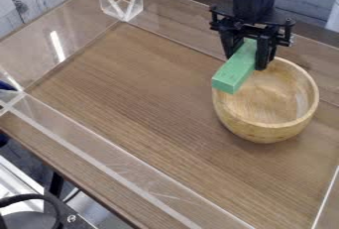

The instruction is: Remove the green block from inside the brown bowl and put it on the table

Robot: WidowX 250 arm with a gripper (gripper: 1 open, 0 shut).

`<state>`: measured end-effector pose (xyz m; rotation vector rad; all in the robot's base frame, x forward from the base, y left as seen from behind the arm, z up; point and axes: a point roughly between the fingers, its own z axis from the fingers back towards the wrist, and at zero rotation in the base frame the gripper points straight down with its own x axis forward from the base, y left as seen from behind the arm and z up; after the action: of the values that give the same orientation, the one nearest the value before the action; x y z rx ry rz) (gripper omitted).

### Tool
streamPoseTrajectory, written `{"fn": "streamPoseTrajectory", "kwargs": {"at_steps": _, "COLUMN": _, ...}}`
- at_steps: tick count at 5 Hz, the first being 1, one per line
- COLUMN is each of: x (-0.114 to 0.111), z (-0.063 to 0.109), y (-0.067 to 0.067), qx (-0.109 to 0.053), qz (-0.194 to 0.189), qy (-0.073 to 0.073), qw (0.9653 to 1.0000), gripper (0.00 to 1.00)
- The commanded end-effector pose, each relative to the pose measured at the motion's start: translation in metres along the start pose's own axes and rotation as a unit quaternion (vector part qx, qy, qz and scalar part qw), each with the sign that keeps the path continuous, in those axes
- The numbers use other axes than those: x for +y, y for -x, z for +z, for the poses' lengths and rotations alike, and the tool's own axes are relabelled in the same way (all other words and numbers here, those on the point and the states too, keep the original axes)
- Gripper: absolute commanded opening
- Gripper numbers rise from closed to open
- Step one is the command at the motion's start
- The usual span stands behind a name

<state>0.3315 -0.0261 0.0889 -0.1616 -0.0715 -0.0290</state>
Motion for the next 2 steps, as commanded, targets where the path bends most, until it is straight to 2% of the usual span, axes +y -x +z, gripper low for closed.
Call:
{"fn": "streamPoseTrajectory", "kwargs": {"at_steps": 1, "x": 0.0052, "z": 0.0269, "y": -0.0045, "qx": -0.040, "qz": -0.004, "qy": -0.005, "qw": 0.9992, "gripper": 0.00}}
{"fn": "streamPoseTrajectory", "kwargs": {"at_steps": 2, "x": 0.0150, "z": 0.0285, "y": -0.0012, "qx": -0.038, "qz": 0.005, "qy": -0.009, "qw": 0.9992, "gripper": 0.00}}
